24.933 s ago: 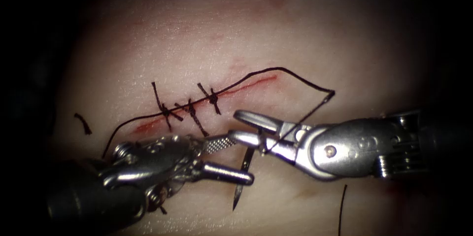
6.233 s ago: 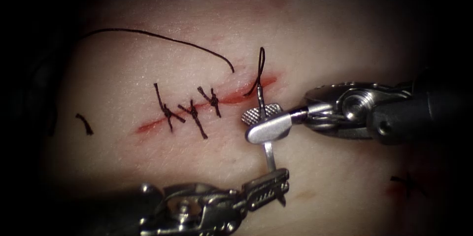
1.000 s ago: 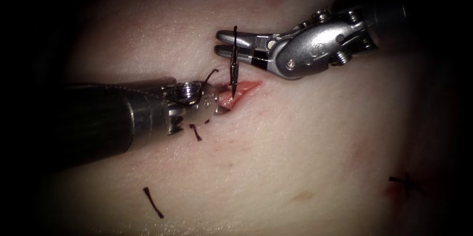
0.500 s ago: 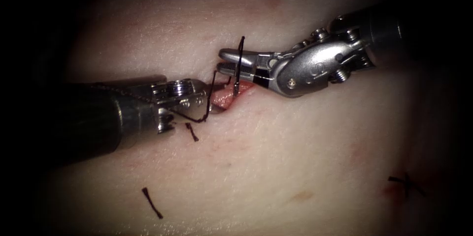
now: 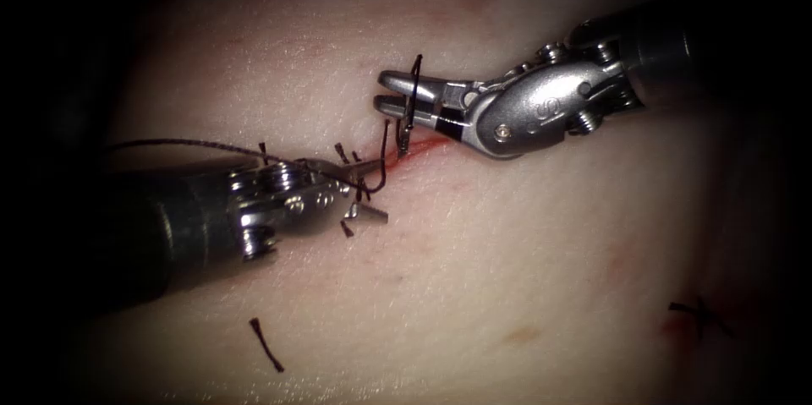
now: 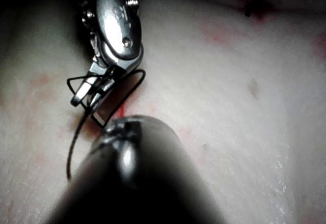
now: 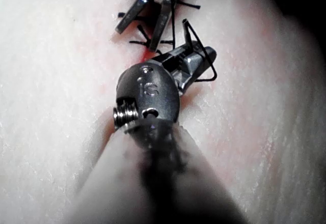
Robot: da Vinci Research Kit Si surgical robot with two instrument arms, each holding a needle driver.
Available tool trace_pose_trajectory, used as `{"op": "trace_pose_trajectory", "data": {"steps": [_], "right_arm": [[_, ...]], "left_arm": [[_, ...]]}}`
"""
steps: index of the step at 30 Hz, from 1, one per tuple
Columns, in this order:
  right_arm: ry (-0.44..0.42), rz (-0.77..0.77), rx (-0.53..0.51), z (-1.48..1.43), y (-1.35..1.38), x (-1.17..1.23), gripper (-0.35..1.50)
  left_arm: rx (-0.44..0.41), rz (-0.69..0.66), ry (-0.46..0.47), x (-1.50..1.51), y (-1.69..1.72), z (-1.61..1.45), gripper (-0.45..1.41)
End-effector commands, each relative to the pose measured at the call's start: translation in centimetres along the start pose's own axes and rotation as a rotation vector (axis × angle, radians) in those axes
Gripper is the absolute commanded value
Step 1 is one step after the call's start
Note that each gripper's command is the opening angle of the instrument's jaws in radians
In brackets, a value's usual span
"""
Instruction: Wound Closure
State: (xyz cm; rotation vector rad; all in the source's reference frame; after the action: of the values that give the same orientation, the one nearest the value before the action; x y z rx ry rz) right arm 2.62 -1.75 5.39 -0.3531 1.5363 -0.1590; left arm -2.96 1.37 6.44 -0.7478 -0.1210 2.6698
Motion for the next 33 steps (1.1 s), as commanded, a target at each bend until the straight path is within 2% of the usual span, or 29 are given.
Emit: {"op": "trace_pose_trajectory", "data": {"steps": [1, 6, 12, 15, 18, 26, 33], "right_arm": [[0.002, 0.002, 0.002, 0.05, -0.06, -0.03, -0.35], [-0.013, 0.03, 0.003, -0.03, -0.06, -0.07, -0.35], [-0.021, 0.081, 0.008, 0.01, -0.01, -0.09, -0.35], [-0.026, 0.129, 0.008, 0.04, 0.0, -0.1, -0.35], [-0.036, 0.175, 0.019, 0.05, 0.0, -0.11, -0.35], [-0.068, 0.197, 0.107, 0.06, 0.02, -0.14, -0.35], [-0.07, 0.218, 0.118, 0.09, 0.06, -0.14, -0.35]], "left_arm": [[0.011, -0.004, 0.013, 0.03, -0.01, 0.01, 0.44], [0.043, -0.015, 0.046, 0.03, 0.09, -0.15, 0.34], [0.065, -0.005, 0.09, 0.12, 0.34, -0.17, 0.24], [0.076, 0.0, 0.113, 0.18, 0.53, -0.14, 0.17], [0.08, 0.001, 0.113, 0.18, 0.56, -0.11, 0.1], [0.098, 0.017, 0.119, 0.07, 0.6, 0.07, 0.05], [0.101, 0.024, 0.129, 0.07, 0.67, 0.24, 0.05]]}}
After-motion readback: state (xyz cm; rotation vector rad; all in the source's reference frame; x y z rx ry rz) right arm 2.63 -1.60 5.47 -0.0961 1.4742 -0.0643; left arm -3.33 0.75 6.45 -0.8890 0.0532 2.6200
